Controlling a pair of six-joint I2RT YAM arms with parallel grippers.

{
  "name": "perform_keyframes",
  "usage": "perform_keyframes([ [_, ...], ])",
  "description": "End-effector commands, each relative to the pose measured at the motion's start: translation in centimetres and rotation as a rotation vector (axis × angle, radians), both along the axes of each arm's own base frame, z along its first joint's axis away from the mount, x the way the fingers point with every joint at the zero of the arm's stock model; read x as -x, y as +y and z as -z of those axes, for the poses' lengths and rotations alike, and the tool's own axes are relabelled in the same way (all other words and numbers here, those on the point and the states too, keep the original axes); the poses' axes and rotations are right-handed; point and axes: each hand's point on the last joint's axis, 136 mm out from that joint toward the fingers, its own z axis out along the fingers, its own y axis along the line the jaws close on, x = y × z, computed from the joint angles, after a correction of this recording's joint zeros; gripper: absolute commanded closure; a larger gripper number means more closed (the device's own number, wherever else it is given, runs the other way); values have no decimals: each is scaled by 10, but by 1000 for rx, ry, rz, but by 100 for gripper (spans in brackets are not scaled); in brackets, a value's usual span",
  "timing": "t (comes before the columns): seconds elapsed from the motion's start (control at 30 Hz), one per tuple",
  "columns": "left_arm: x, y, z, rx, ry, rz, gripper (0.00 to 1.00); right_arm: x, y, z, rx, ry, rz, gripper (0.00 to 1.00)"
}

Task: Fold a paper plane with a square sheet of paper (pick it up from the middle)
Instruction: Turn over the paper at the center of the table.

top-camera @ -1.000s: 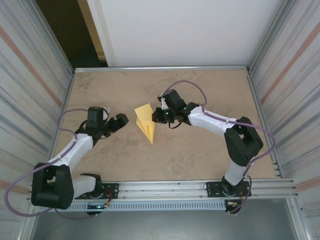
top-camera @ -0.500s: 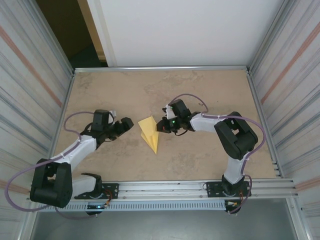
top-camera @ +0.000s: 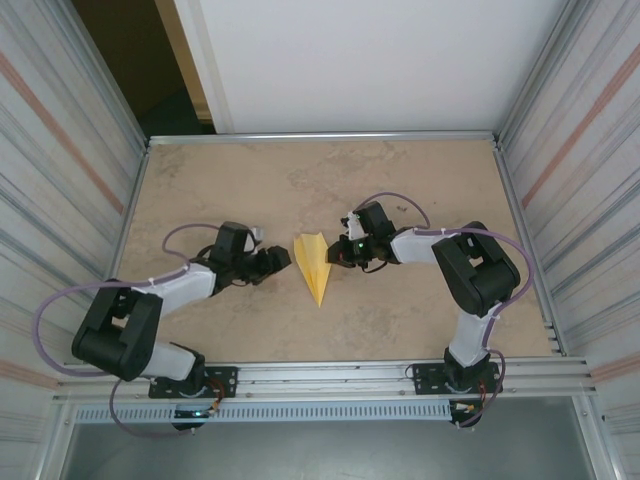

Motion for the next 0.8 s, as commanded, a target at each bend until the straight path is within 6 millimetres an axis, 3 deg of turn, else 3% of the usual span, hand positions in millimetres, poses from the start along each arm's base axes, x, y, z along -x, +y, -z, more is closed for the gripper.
perform_keyframes([
  [0.0, -9, -22, -16, 35, -33, 50, 40, 2, -2, 10, 0, 21, -5, 93],
  [0.23, -17, -33, -2, 17, 38, 54, 56, 2, -5, 14, 9, 30, 2, 94],
  [0.47, -20, -45, 3, 2, 68, 86, 58, 1, -5, 14, 12, 30, 5, 94],
  [0.57, -19, -42, 9, -36, 100, 77, 66, 1, -6, 15, 17, 30, 9, 94],
  [0.77, -15, -37, 16, -77, 133, 72, 92, -2, -9, 14, 24, 25, 23, 95],
])
